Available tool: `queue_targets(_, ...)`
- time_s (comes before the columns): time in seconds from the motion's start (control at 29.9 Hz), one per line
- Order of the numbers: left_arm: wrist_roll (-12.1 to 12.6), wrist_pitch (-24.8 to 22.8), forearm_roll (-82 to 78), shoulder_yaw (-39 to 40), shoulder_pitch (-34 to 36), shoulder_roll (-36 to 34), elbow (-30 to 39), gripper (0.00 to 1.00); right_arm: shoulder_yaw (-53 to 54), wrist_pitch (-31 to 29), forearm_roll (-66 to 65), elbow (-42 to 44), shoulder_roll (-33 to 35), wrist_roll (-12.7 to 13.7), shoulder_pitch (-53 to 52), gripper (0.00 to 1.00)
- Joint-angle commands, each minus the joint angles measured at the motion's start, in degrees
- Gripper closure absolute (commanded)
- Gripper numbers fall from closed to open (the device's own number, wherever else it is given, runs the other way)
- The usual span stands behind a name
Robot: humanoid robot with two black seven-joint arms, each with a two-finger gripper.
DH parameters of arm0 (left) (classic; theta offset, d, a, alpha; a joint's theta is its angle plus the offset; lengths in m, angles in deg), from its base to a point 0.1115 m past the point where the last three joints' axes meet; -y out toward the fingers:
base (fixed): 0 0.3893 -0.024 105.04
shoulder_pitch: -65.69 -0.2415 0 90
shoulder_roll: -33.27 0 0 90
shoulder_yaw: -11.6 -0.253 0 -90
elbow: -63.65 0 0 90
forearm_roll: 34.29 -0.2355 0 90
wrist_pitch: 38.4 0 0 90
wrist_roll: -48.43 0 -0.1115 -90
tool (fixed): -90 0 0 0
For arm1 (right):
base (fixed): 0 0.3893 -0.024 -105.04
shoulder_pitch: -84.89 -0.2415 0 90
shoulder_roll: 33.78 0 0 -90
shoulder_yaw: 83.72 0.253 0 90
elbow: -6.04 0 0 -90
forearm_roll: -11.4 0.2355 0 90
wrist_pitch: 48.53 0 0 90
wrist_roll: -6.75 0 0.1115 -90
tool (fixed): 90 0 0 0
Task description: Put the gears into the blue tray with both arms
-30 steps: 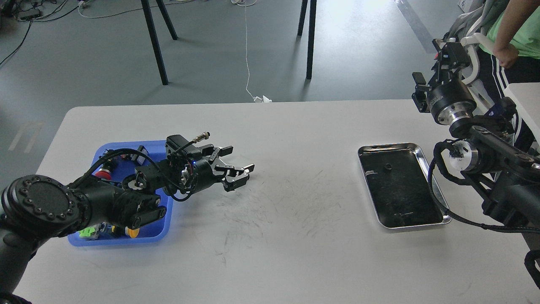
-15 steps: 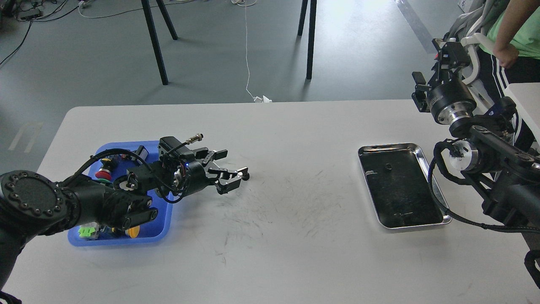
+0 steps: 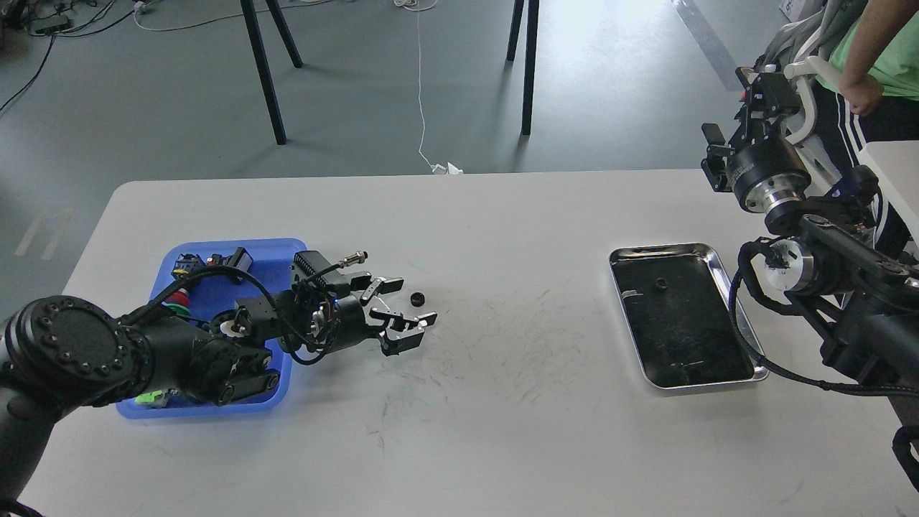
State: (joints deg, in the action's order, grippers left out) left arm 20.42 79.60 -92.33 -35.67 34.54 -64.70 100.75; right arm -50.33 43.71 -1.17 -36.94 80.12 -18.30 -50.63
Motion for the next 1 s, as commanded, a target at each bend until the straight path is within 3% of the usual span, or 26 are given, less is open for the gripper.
queue_targets(0.0,0.0,0.0,0.12,0.16,-0.31,0.85,-2.02,0.13,0.01,-0.05,0.0,0.0,0.0,0.0,0.0,0.06)
queue_targets(0.1,0.0,0.0,0.03,0.25,-0.4,1.82,-3.17,0.17,0.01,-0.05,0.0,0.0,-0.17,0.0,0.0,0.06)
queue_targets(0.2,0.0,0.0,0.12,0.34,-1.1,2.17,-3.61,0.26,0.01,-0.05,0.0,0.0,-0.17,0.0,0.0,0.06)
queue_targets(0.6,0.0,0.0,-0.32,-0.36,-2.42,2.0,-5.99,0.38,-0.08,-0.05,-0.17,0.0,-0.17,0.0,0.26,0.06)
queue_targets(0.74,0.0,0.0,-0.4,-0.36,-2.42,1.56,-5.81,0.51,0.01,-0.05,-0.17,0.08,-0.26,0.0,0.26,0.06)
queue_targets(0.97,0.0,0.0,-0.32,-0.01,-3.12,1.56,-5.81,0.54,-0.08,-0.05,-0.35,0.08,-0.26,0.0,0.26,0.06)
